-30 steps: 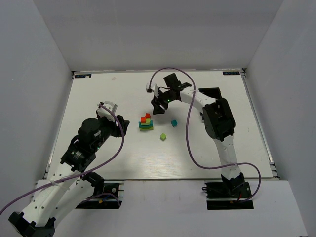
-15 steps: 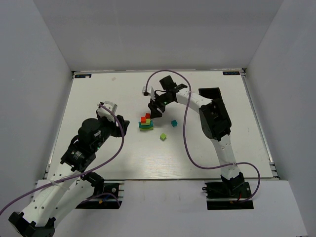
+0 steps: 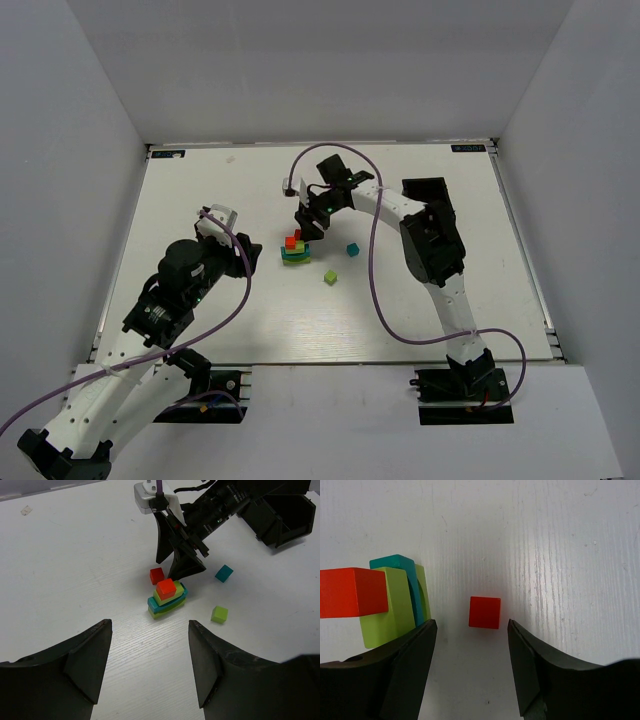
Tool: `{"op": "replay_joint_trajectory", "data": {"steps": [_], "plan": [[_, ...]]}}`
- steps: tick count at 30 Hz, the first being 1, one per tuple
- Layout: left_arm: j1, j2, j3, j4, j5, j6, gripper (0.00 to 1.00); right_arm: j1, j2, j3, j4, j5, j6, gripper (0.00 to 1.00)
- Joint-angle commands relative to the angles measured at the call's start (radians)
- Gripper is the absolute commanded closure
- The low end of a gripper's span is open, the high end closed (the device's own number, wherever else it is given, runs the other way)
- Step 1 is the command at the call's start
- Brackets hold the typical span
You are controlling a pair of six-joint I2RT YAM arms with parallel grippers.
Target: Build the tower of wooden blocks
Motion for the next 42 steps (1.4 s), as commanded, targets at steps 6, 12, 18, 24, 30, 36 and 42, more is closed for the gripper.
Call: {"op": "replay_joint_trajectory", "data": {"steps": [6, 12, 18, 24, 30, 36, 42], "plan": [[0.005, -0.003, -0.005, -0.001, -0.004, 0.0, 0.27, 0.019, 0.037, 0.05, -0.011, 0.012, -0.004, 0.36], [0.005, -0.003, -0.005, -0.001, -0.004, 0.0, 0.27, 0.021, 0.05, 0.063, -0.022, 0.017, -0.003, 0.36], [0.005, -0.003, -0.005, -0.001, -0.004, 0.0, 0.27, 0.027, 0.057, 0.073, -0.019, 0.024, 0.0, 0.38], [0.005, -0.003, -0.005, -0.001, -0.004, 0.0, 0.27, 0.027, 0.061, 0.075, -0.005, 0.046, 0.018, 0.45], [0.005, -0.003, -0.005, -0.001, -0.004, 0.0, 0.27, 0.028, 0.067, 0.078, -0.005, 0.047, 0.015, 0.56], [0.005, -0.003, -0.005, -0.001, -0.004, 0.0, 0.27, 0.03, 0.073, 0.078, -0.005, 0.052, 0.015, 0.64], [0.005, -0.003, -0.005, -0.001, -0.004, 0.0, 0.27, 0.035, 0.075, 0.078, 0.011, 0.092, 0.029, 0.68]]}}
